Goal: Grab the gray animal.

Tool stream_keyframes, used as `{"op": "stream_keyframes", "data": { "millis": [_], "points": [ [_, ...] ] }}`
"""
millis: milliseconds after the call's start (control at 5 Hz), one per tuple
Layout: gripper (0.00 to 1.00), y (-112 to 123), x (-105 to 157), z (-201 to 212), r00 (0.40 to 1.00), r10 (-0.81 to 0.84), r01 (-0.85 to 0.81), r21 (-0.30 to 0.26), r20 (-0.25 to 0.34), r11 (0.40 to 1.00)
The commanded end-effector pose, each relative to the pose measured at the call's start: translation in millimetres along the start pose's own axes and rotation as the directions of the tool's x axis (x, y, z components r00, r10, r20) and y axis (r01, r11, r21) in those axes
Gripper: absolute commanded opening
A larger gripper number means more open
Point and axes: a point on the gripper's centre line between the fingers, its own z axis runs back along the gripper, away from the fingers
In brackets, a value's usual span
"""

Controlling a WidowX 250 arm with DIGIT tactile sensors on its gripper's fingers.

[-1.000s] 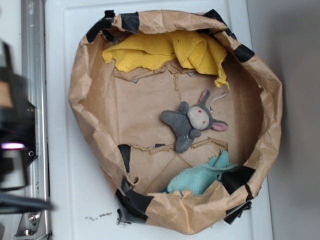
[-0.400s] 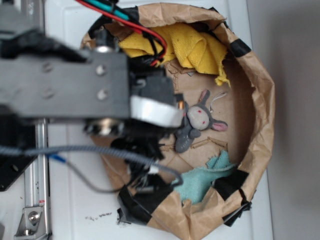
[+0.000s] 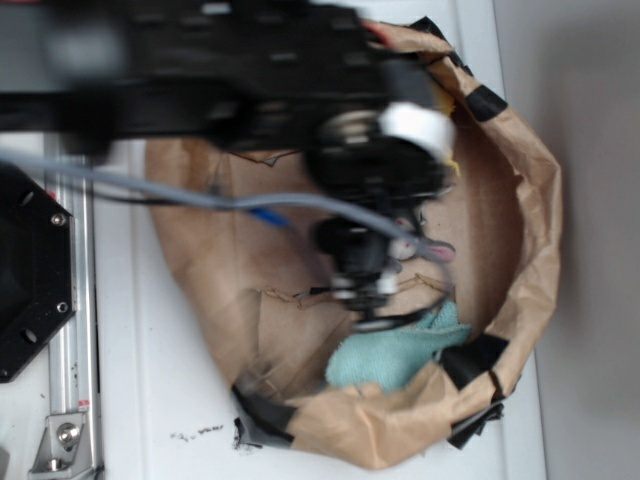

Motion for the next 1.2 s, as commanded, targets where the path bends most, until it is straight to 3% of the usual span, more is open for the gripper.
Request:
{"op": "stream_keyframes", "data": {
  "millis": [0, 200, 600, 1000],
  "points": [
    [1.00, -20, 49, 9, 0.995, 0.050, -0.043, -0.075, 0.088, 0.996],
    [1.00, -33, 41, -21, 1.000, 0.011, -0.011, -0.014, 0.026, 1.000],
    [1.00, -28, 9, -36, 0.997, -0.070, 0.072, 0.082, -0.027, 0.994],
    [1.00, 1, -18, -29, 0.997, -0.052, 0.060, 0.131, -0.065, 0.989]
  ]
}}
